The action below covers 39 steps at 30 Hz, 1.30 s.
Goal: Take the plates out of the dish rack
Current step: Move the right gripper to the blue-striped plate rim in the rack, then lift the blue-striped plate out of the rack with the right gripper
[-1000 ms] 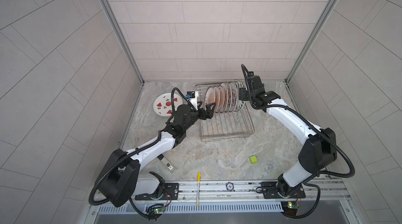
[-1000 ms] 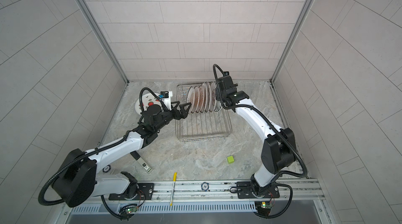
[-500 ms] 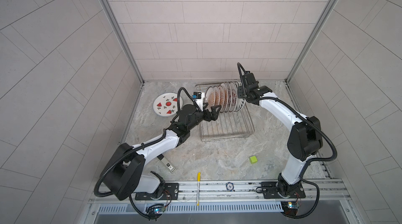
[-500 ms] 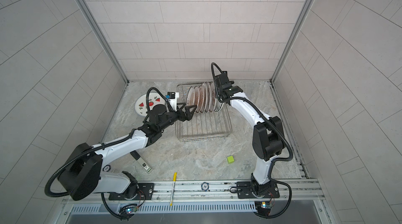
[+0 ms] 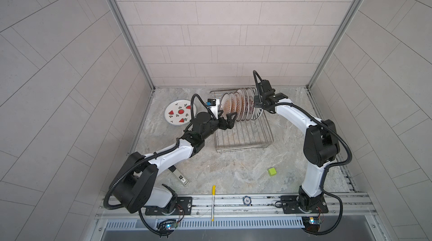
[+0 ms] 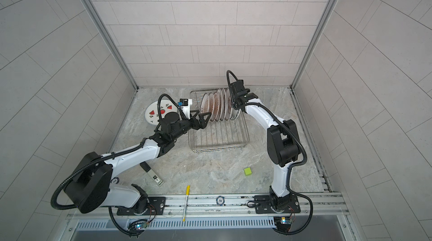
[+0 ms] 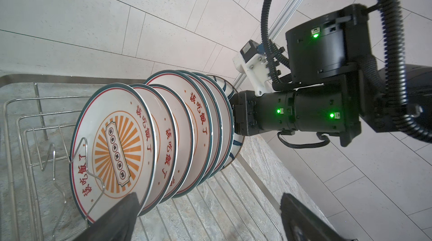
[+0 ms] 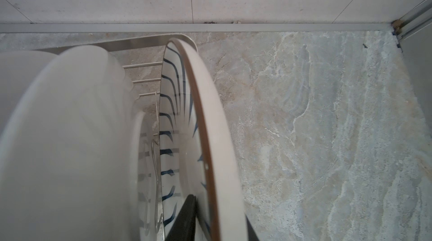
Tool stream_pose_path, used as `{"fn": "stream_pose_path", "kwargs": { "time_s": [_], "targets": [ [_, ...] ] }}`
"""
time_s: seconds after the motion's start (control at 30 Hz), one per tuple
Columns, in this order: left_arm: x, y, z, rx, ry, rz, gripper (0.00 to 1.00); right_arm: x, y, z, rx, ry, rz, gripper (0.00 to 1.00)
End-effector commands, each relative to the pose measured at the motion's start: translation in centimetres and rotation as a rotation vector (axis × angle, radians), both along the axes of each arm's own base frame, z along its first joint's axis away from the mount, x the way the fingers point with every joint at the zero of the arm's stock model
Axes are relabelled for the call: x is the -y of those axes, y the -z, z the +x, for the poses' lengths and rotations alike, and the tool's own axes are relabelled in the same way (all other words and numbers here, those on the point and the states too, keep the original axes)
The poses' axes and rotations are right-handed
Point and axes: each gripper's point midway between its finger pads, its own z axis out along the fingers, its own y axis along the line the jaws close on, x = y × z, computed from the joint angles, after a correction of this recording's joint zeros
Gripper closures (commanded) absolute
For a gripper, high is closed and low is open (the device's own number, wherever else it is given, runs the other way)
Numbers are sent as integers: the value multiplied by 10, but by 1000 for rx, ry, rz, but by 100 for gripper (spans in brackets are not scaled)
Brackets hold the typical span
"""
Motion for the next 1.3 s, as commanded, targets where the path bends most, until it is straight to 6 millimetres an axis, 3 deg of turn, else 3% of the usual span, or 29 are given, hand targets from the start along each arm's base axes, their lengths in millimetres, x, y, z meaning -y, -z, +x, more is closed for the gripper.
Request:
{"fn": "stream_pose_path", "kwargs": {
  "time_s": [0.0, 0.27, 0.5, 0.57, 0.83, 1.27],
  "targets": [
    [-1, -14, 5, 33, -29, -20, 1, -3, -6, 7, 22, 4, 11, 78],
    [-9, -13, 3, 42, -56, -8, 0, 4, -11, 7, 39, 53, 0, 87],
    [-7, -9, 7, 43, -58, 9, 1, 9, -36, 1, 88, 81, -28, 88],
    [-8, -6, 9, 39, -68, 14, 0, 11, -44, 0, 103, 87, -36, 93],
    [-6, -4, 12, 45, -66, 11, 0, 18, -66, -6, 136, 115, -78, 94],
    [-9, -5, 14, 36, -90, -10, 1, 35, -102, -35, 210, 130, -105, 94]
  ]
}}
